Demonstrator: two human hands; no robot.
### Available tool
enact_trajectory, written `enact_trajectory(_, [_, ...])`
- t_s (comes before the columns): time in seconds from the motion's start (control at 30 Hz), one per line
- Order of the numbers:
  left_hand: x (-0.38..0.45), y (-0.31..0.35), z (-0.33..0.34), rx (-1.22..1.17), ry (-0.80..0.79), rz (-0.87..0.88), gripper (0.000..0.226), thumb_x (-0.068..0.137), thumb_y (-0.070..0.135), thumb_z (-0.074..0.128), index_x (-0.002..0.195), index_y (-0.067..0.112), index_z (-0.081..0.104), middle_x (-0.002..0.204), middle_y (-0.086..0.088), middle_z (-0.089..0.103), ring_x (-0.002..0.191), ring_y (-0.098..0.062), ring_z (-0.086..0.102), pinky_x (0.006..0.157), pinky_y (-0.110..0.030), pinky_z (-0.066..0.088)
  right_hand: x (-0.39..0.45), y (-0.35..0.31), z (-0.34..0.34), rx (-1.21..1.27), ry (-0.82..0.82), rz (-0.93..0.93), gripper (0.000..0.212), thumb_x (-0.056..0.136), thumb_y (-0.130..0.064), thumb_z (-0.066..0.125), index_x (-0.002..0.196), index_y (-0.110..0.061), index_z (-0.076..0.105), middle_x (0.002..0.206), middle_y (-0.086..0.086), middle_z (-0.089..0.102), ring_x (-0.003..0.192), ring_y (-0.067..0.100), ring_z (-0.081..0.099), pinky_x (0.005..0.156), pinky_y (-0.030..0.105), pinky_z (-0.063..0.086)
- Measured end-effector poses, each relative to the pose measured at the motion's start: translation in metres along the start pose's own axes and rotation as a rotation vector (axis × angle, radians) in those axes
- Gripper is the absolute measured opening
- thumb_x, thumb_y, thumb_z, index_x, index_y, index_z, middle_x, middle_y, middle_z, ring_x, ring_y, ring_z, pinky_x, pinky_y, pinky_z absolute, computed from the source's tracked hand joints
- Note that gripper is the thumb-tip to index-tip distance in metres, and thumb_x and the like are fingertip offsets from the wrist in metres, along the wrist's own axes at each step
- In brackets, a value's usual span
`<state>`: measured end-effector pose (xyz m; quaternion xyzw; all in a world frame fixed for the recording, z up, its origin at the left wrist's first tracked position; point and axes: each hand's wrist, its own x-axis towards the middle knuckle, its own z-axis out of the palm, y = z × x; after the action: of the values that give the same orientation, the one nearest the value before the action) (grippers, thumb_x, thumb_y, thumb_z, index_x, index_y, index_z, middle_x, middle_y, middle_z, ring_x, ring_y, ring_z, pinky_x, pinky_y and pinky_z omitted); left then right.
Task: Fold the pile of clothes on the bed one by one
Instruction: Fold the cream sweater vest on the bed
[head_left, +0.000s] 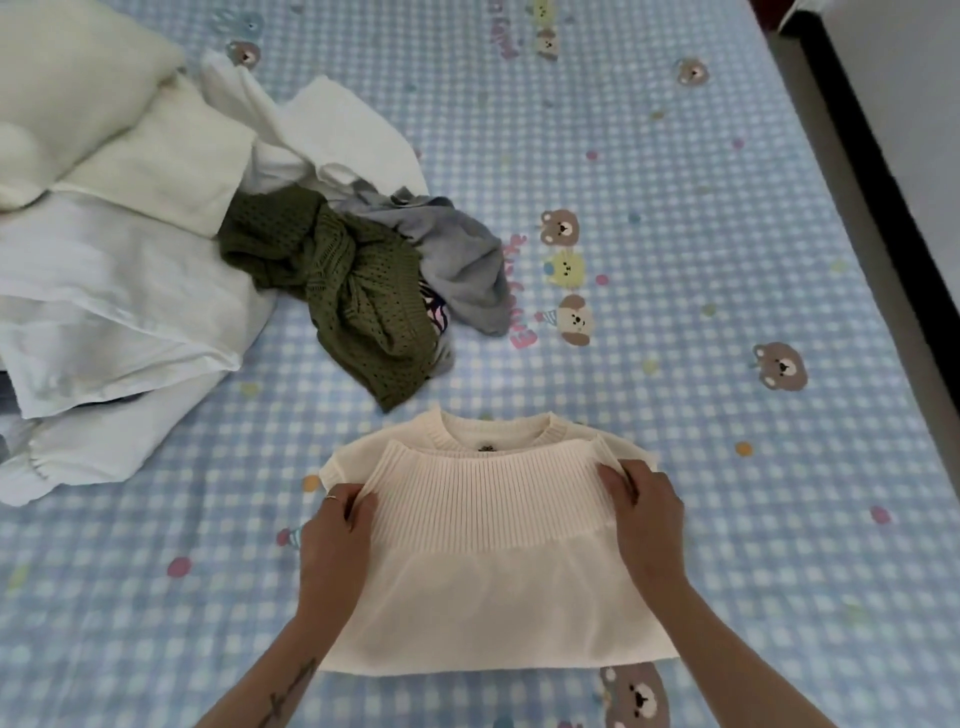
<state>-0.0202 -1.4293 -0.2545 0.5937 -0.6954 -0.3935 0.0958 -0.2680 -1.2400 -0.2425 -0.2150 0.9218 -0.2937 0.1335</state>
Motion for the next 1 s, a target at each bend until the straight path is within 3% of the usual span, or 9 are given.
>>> enact_trajectory(0.13, [0.012,0.004,0.004,0.029,0.059,-0.001,0.013,0.095,0.019,0.051,0.088,0.015,0.061,0.062,-0.001,0.061,0.061,-0.017,0.058,0.063,-0.033,0.042,0.013,-0.001,0.009,-0.02,-0.003,0.048,0.012,0.094,-0.029,0.055,0.087,-0.02,0.059,0.074,-0.009,0.049,0.081,0.024,0.054,0.069,0.029,0.034])
enact_trajectory(0.23, [0.014,0.009,0.01,0.103,0.094,0.091,0.022,0.095,0.016,0.048,0.114,0.011,0.058,0.104,-0.006,0.066,0.094,-0.026,0.061,0.081,-0.039,0.047,0.016,-0.005,0.012,-0.245,0.089,-0.013,0.031,0.092,-0.03,0.058,0.117,-0.011,0.058,0.105,0.01,0.061,0.103,0.033,0.054,0.082,0.041,0.042])
enact_trajectory(0.3, [0.005,0.015,0.024,0.288,0.023,0.395,0.041,0.096,0.016,0.042,0.136,0.007,0.045,0.142,-0.012,0.045,0.129,-0.029,0.041,0.103,-0.044,0.037,0.006,-0.015,0.022,-0.434,0.095,-0.264,0.046,0.095,-0.032,0.05,0.135,-0.011,0.048,0.136,0.015,0.05,0.125,0.035,0.045,0.101,0.049,0.032])
enact_trajectory(0.4, [-0.003,0.009,0.049,0.564,-0.201,0.766,0.056,0.096,0.036,0.03,0.144,0.008,0.032,0.153,-0.011,0.026,0.142,-0.027,0.023,0.112,-0.041,0.016,-0.008,-0.015,0.046,-0.58,-0.184,-0.543,0.055,0.094,-0.041,0.031,0.144,-0.019,0.037,0.155,0.007,0.027,0.142,0.03,0.024,0.113,0.052,0.012])
enact_trajectory(0.6, [0.023,-0.018,0.051,0.758,-0.268,0.735,0.063,0.098,0.051,0.021,0.151,0.018,0.015,0.159,-0.004,0.01,0.147,-0.02,0.006,0.116,-0.041,0.012,0.014,0.034,0.041,-0.647,-0.289,-0.401,0.059,0.097,-0.046,0.016,0.151,-0.026,0.007,0.16,0.0,0.006,0.148,0.018,0.001,0.118,0.051,0.004])
enact_trajectory(0.73, [0.01,-0.029,0.025,0.659,-0.106,0.443,0.065,0.098,0.047,0.015,0.143,0.004,0.035,0.155,-0.015,0.022,0.143,-0.032,0.018,0.115,-0.046,0.004,0.015,0.035,0.018,-0.59,-0.128,-0.094,0.065,0.095,-0.05,0.017,0.151,-0.016,0.019,0.158,0.012,0.015,0.146,0.029,0.014,0.116,0.051,0.009])
enact_trajectory(0.83, [-0.02,-0.049,-0.004,0.404,-0.008,0.069,0.069,0.094,0.035,0.046,0.15,0.016,0.011,0.152,-0.022,0.026,0.136,-0.041,0.03,0.109,-0.053,0.026,-0.015,0.039,-0.003,-0.402,-0.069,0.069,0.066,0.096,-0.043,0.039,0.15,-0.014,0.017,0.154,0.017,0.025,0.138,0.037,0.031,0.109,0.052,0.03])
enact_trajectory(0.93, [-0.042,-0.039,-0.008,0.244,-0.082,0.05,0.074,0.09,0.015,0.058,0.15,0.019,0.015,0.145,-0.02,0.037,0.131,-0.04,0.035,0.103,-0.049,0.034,-0.053,0.029,0.0,-0.396,-0.113,0.036,0.061,0.092,-0.023,0.056,0.147,-0.016,0.031,0.138,0.019,0.047,0.117,0.041,0.048,0.092,0.052,0.042])
enact_trajectory(1.0, [-0.046,-0.024,-0.004,0.188,-0.111,0.064,0.067,0.093,0.013,0.053,0.149,0.023,0.017,0.151,-0.014,0.026,0.135,-0.032,0.031,0.102,-0.043,0.037,-0.058,0.023,0.002,-0.408,-0.116,0.007,0.057,0.089,-0.01,0.059,0.143,-0.017,0.041,0.126,0.02,0.054,0.101,0.04,0.053,0.076,0.049,0.047])
